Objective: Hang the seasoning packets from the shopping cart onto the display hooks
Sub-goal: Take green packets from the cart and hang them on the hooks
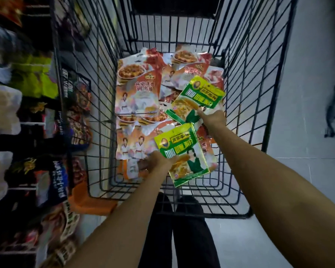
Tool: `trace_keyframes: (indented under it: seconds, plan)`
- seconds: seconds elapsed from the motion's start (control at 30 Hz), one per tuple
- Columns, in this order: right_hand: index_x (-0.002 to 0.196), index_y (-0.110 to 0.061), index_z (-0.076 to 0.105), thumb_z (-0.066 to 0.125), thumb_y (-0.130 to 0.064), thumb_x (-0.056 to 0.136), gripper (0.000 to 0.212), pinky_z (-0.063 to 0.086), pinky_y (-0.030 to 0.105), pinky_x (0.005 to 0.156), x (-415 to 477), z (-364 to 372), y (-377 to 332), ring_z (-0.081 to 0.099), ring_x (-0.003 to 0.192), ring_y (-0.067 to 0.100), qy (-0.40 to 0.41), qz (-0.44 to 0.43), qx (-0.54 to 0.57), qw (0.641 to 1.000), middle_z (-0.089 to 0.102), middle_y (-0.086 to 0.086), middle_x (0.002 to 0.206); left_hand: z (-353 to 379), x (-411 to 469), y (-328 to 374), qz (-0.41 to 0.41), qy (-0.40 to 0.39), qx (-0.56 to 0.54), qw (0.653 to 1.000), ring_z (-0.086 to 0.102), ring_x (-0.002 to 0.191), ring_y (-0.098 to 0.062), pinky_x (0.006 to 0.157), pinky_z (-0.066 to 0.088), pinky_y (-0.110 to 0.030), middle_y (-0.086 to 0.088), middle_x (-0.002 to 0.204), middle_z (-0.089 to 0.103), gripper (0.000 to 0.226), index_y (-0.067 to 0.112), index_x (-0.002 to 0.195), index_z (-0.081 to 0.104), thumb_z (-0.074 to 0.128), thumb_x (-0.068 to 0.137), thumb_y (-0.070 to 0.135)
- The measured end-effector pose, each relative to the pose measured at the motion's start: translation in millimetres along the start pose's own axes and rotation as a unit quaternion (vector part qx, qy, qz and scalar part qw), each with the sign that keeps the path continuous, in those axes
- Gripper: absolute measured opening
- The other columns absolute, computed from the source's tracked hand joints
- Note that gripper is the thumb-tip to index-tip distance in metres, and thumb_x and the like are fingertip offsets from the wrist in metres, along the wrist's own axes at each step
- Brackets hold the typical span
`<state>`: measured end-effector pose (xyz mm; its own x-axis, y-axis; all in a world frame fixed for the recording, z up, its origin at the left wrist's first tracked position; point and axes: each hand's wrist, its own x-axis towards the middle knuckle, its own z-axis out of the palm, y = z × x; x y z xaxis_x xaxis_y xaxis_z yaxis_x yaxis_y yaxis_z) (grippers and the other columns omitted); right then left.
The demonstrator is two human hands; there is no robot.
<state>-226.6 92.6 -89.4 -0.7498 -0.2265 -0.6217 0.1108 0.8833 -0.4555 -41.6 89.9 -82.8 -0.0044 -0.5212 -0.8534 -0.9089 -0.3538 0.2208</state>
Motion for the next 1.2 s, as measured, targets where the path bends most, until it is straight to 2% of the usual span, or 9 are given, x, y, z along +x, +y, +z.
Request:
trace_keyframes:
  seconds: [0.17, 0.3, 0.37, 0.43, 0.6, 0.77, 0.87, 1.0, 1.2]
  plan:
    - [0.116, 0.005, 0.057, 0.075, -0.027, 0.083, 0.049, 0.054, 0.042, 0.086, 8, 3, 0, 0.062, 0.109, 0.035, 0.006, 0.057, 0.035, 0.998, 0.063, 0.023, 0.120, -5, 11, 6, 0.012, 0.049, -0.059, 0.997, 0.063, 0.104, -0.032, 0.077, 0.049, -0.035, -0.021, 0.113, 0.066, 0.042, -0.006, 0.107, 0.063, 0.080, 0.077, 0.017]
    - [0.106, 0.004, 0.062, 0.074, -0.020, 0.085, 0.035, 0.054, 0.040, 0.084, 11, 3, 3, 0.063, 0.101, 0.031, 0.006, 0.074, 0.076, 0.994, 0.064, 0.020, 0.108, -43, 24, 9, 0.069, 0.110, -0.085, 0.988, 0.063, 0.092, -0.030, 0.078, 0.052, -0.037, -0.021, 0.101, 0.066, 0.027, -0.007, 0.094, 0.064, 0.078, 0.078, 0.010]
    - [0.079, -0.002, 0.060, 0.069, -0.016, 0.088, 0.018, 0.049, 0.033, 0.073, 10, 3, 4, 0.059, 0.084, 0.026, 0.019, 0.063, 0.114, 0.991, 0.060, 0.014, 0.083, -63, 33, 9, 0.101, 0.111, -0.093, 0.984, 0.060, 0.086, -0.024, 0.082, 0.053, -0.037, -0.016, 0.092, 0.063, 0.017, -0.006, 0.085, 0.065, 0.074, 0.081, 0.007]
    - [0.060, -0.009, 0.048, 0.063, -0.011, 0.091, 0.034, 0.044, 0.030, 0.064, 9, 4, 6, 0.054, 0.072, 0.024, 0.028, 0.048, 0.156, 0.986, 0.051, 0.007, 0.065, -78, 39, 7, 0.111, 0.093, -0.134, 0.980, 0.059, 0.089, -0.022, 0.086, 0.052, -0.037, -0.008, 0.094, 0.060, 0.021, -0.009, 0.096, 0.066, 0.072, 0.084, 0.006]
    - [0.068, -0.006, 0.047, 0.054, 0.001, 0.089, 0.023, 0.039, 0.017, 0.034, 1, 0, -7, 0.054, 0.036, 0.015, 0.001, 0.042, 0.309, 0.950, 0.055, 0.011, 0.063, -94, 44, 9, 0.139, 0.030, -0.181, 0.973, 0.059, 0.097, -0.029, 0.091, 0.049, -0.046, -0.013, 0.099, 0.062, 0.017, 0.002, 0.106, 0.065, 0.056, 0.096, 0.013]
    - [0.090, -0.006, 0.055, 0.061, -0.005, 0.087, 0.006, 0.046, 0.021, 0.042, 9, 3, -16, 0.060, 0.059, 0.021, -0.005, 0.102, 0.391, 0.915, 0.062, 0.010, 0.080, -93, 48, 5, 0.139, 0.000, -0.219, 0.966, 0.060, 0.104, -0.025, 0.097, 0.048, -0.045, -0.012, 0.114, 0.065, 0.027, 0.003, 0.115, 0.062, 0.063, 0.092, 0.017]
    - [0.106, -0.004, 0.060, 0.073, -0.009, 0.083, 0.027, 0.057, 0.033, 0.063, 13, 7, -22, 0.068, 0.080, 0.027, -0.027, 0.105, 0.397, 0.912, 0.068, 0.012, 0.098, -92, 49, 3, 0.141, 0.007, -0.204, 0.969, 0.060, 0.110, -0.029, 0.096, 0.050, -0.046, -0.014, 0.120, 0.064, 0.049, 0.002, 0.118, 0.060, 0.081, 0.073, 0.007]
    - [0.121, 0.000, 0.056, 0.072, -0.003, 0.084, 0.040, 0.056, 0.044, 0.081, 9, 5, -31, 0.067, 0.098, 0.030, -0.049, 0.106, 0.419, 0.901, 0.067, 0.016, 0.115, -94, 45, 5, 0.140, 0.012, -0.235, 0.962, 0.064, 0.091, -0.023, 0.082, 0.053, -0.034, -0.013, 0.106, 0.069, 0.033, 0.004, 0.103, 0.066, 0.079, 0.073, 0.001]
    - [0.133, -0.004, 0.049, 0.065, -0.007, 0.089, 0.047, 0.052, 0.045, 0.095, -14, -19, -50, 0.061, 0.113, 0.028, -0.077, 0.041, 0.410, 0.908, 0.061, 0.013, 0.128, -128, 20, 21, 0.142, -0.022, -0.297, 0.944, 0.061, 0.107, -0.026, 0.091, 0.048, -0.034, -0.014, 0.116, 0.065, 0.033, 0.000, 0.119, 0.058, 0.065, 0.088, 0.009]
